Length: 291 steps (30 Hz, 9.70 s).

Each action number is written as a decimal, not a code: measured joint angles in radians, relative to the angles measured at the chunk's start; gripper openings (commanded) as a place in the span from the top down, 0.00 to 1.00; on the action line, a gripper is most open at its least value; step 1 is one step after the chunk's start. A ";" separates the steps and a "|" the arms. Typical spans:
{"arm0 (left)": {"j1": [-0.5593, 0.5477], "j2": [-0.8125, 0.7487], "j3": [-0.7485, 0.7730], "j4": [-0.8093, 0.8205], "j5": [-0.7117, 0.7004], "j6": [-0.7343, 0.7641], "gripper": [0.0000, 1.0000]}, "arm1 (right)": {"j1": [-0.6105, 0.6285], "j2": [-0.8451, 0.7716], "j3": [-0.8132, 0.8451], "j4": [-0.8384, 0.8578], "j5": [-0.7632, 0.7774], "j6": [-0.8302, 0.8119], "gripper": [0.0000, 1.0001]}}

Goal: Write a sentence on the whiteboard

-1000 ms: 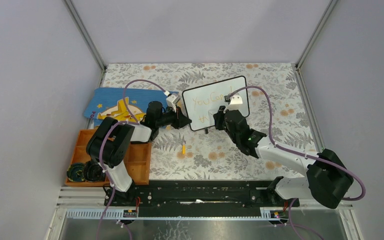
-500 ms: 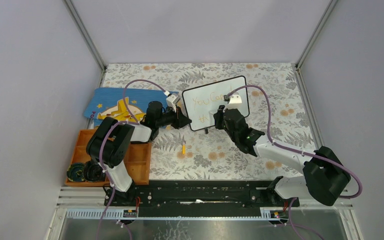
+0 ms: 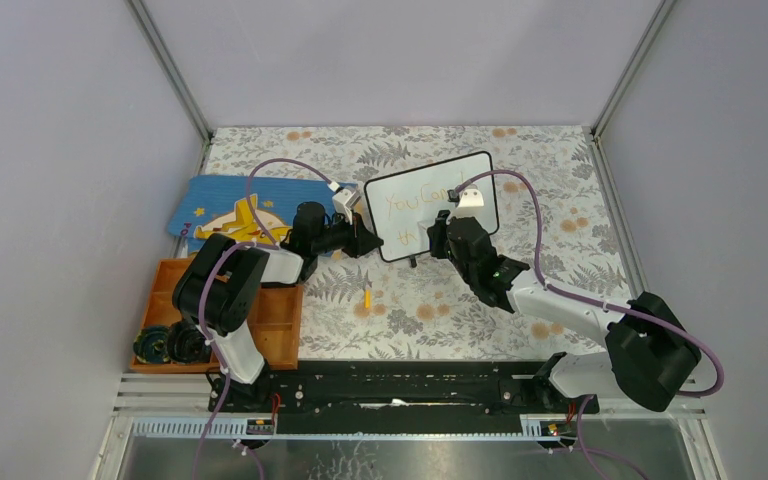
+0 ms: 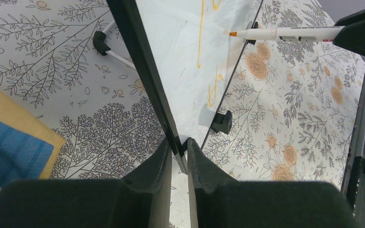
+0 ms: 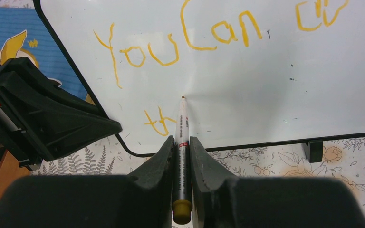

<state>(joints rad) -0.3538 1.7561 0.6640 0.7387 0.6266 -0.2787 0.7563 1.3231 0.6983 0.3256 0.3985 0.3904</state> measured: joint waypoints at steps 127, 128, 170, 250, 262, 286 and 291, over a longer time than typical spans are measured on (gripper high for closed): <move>-0.007 -0.002 0.007 -0.021 -0.007 0.010 0.80 | -0.045 -0.122 -0.076 -0.038 0.004 0.046 1.00; -0.007 -0.002 0.007 -0.020 -0.007 0.010 0.80 | -0.045 -0.120 -0.075 -0.038 0.004 0.046 1.00; -0.018 -0.011 0.007 -0.036 -0.025 0.027 0.80 | -0.053 -0.038 -0.027 -0.028 -0.031 0.049 1.00; -0.019 -0.011 0.009 -0.038 -0.029 0.028 0.79 | -0.063 -0.026 -0.029 -0.133 -0.105 0.060 1.00; -0.021 -0.012 0.009 -0.040 -0.033 0.029 0.77 | -0.064 -0.019 -0.029 -0.126 -0.148 0.060 1.00; -0.033 -0.024 0.009 -0.112 -0.060 0.079 0.70 | -0.064 -0.543 -0.098 -0.294 -0.023 -0.018 1.00; -0.033 -0.024 0.009 -0.112 -0.062 0.080 0.70 | -0.064 -0.529 -0.160 -0.290 0.004 0.000 1.00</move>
<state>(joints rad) -0.3866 1.7317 0.6727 0.6266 0.5648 -0.1986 0.6922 0.7940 0.5381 0.0353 0.4026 0.3908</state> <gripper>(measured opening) 0.296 0.193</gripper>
